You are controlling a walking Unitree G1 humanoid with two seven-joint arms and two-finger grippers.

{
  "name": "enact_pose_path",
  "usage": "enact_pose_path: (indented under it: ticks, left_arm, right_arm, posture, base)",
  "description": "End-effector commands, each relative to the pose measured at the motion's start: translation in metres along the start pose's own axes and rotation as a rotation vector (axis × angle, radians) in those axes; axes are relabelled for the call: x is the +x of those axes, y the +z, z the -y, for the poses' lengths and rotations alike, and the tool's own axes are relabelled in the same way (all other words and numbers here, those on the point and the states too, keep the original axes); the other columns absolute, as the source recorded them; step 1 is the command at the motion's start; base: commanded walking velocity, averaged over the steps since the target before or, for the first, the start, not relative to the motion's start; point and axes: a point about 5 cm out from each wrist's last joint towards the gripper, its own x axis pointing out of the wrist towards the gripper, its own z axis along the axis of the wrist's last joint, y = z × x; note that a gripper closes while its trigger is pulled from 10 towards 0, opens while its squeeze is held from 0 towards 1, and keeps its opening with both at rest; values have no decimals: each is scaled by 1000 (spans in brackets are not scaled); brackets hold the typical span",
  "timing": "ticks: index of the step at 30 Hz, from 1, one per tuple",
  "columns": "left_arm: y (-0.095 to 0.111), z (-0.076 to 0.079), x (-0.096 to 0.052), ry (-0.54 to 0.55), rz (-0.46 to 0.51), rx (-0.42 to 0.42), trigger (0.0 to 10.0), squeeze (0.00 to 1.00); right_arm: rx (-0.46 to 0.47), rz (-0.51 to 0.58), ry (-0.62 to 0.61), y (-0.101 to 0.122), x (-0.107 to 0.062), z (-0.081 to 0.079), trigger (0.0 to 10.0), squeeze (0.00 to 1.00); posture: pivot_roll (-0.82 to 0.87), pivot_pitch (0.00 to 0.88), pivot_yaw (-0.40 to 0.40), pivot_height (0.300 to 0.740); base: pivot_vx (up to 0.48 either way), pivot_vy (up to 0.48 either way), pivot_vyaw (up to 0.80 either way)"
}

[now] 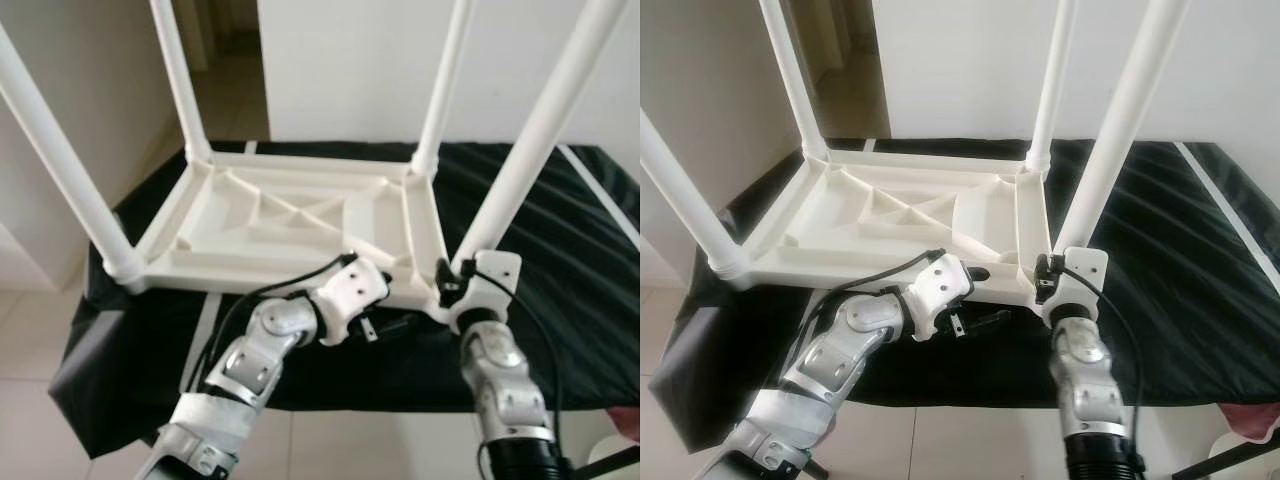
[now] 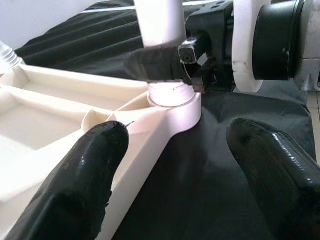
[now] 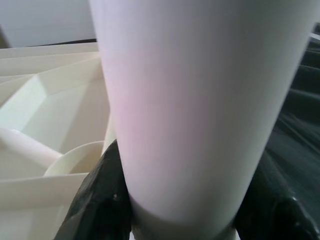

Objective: Building children table

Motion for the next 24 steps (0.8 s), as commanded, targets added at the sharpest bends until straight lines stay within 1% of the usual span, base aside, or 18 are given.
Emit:
enact_pose_path:
  ticks: [1, 3, 4, 6, 8, 17, 18, 24]
  left_arm:
    - [-3, -1, -2, 49, -14, 6, 10000, 0]
    - [-4, -2, -3, 60, -15, 2, 10000, 0]
    - [-4, -2, -3, 62, -15, 1, 10000, 0]
    - [-4, -1, -3, 64, -16, 0, 10000, 0]
    - [-5, -1, -4, 69, -19, -1, 10000, 0]
    - [-6, -3, -6, 79, -25, 1, 10000, 0]
    - [-6, -3, -6, 79, -25, 5, 10000, 0]
    - [-5, -4, -6, 81, -26, 13, 10000, 0]
  right_arm:
    - [58, -79, -93, -15, -6, 3, 10000, 0]
    - [71, -90, -56, -16, -8, -8, 10000, 0]
    - [74, -93, -41, -16, -9, -10, 10000, 0]
    - [69, -90, -40, -15, -9, -11, 10000, 0]
    - [49, -74, -63, -12, -9, -8, 10000, 0]
    - [44, -71, -65, -12, -8, -10, 10000, 0]
    - [50, -58, -67, -9, -8, -11, 10000, 1000]
    - [39, -32, -48, -7, -7, -9, 10000, 1000]
  posture:
    - [10, 0, -14, 740]
    - [17, 0, -17, 740]
    - [17, 0, -17, 740]
    - [21, 0, -22, 740]
    - [24, 0, -25, 740]
    - [34, 0, -26, 740]
    - [34, 0, -25, 740]
    - [34, 0, -23, 740]
  base:
    - [0, 0, 0]
    - [0, 0, 0]
    - [0, 0, 0]
    - [0, 0, 0]
    - [0, 0, 0]
    - [0, 0, 0]
    - [0, 0, 0]
    - [0, 0, 0]
